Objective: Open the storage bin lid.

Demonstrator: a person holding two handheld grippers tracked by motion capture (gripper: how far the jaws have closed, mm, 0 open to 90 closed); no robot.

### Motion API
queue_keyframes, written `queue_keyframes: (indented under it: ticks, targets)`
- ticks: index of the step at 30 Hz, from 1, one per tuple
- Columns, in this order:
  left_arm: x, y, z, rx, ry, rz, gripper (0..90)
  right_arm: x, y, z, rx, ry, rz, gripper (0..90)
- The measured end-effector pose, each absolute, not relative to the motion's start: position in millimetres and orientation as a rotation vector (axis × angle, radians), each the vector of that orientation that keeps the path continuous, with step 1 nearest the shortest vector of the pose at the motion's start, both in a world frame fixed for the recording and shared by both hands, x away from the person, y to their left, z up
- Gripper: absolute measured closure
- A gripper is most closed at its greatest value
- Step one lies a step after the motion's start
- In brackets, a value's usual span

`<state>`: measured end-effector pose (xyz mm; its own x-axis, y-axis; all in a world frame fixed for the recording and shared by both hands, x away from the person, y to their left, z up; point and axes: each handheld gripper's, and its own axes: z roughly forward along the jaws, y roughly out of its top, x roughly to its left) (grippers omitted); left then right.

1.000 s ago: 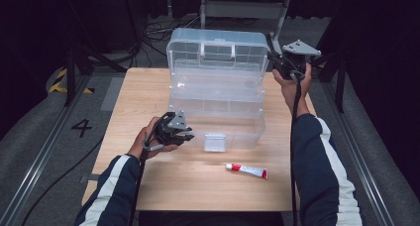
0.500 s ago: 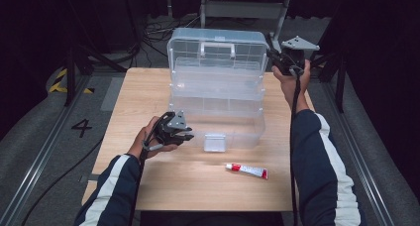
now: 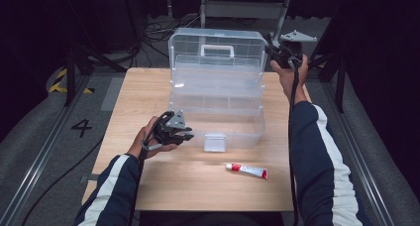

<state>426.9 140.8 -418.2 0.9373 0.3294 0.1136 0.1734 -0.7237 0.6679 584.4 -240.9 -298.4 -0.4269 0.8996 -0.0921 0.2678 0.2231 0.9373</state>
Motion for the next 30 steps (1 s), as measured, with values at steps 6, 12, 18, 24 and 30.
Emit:
queue_keyframes:
  ticks: [6,12,18,24,30]
  targets:
    - [425,141,-417,2.390,0.368,0.298,72.6,599,-240,-298,1.098,1.869,1.178,84.0]
    - [425,141,-417,2.388,0.372,0.300,72.5,615,-238,-299,1.117,1.902,1.151,83.5]
    - [424,141,-418,2.383,0.372,0.303,72.4,627,-238,-303,1.150,1.913,1.142,83.3]
    - [422,142,-418,2.372,0.365,0.290,73.3,639,-235,-309,1.186,1.922,1.125,83.2]
    - [421,144,-419,2.360,0.363,0.286,73.4,648,-234,-313,1.202,1.948,1.104,82.9]
